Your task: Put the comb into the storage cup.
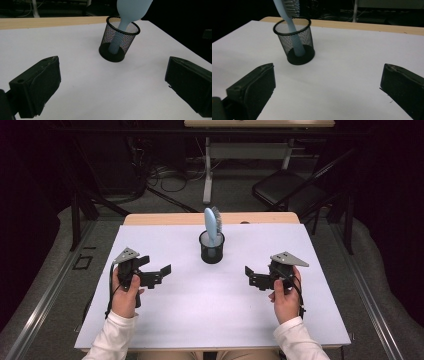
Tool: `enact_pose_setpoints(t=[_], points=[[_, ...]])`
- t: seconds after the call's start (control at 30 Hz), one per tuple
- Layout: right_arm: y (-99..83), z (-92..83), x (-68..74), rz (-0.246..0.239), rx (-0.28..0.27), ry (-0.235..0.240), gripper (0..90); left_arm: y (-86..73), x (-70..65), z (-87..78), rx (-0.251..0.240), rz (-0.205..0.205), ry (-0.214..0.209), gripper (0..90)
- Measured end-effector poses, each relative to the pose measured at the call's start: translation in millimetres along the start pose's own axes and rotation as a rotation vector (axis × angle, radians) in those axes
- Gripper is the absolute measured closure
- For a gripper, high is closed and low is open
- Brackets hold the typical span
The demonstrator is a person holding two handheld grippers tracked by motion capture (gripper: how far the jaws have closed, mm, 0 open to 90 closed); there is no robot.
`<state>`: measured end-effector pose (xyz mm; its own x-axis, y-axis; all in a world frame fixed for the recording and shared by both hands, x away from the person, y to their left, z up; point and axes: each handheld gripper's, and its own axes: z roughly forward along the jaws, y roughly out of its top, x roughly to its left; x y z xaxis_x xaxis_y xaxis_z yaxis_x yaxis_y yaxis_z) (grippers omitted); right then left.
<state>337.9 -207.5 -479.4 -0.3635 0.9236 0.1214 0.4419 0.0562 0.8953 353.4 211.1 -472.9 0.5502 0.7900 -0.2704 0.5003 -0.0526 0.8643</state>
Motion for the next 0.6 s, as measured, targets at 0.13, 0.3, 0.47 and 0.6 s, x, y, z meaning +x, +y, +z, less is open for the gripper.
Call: enact_pose_setpoints(t=[0.13,0.3,0.47,0.6], points=[[-10.6,-2.3,-8.6,0.01,0.001,-0.026,0.0,-0.1,0.8,-0.2,-0.003,-0.003,-0.001,0.4],[-21.5,-5.9,-18.0,0.027,-0.008,-0.053,0.0,-0.5,1.9,-0.2,0.0,-0.003,0.003,0.4],[-29.0,-7.7,-23.2,0.017,-0.004,-0.062,0.0,-0.8,2.8,-0.1,0.0,-0.003,0.006,0.4],[-36.0,-7.8,-26.9,0.036,-0.017,-0.07,0.0,-1.3,3.9,0.2,0.001,-0.006,0.008,0.4]])
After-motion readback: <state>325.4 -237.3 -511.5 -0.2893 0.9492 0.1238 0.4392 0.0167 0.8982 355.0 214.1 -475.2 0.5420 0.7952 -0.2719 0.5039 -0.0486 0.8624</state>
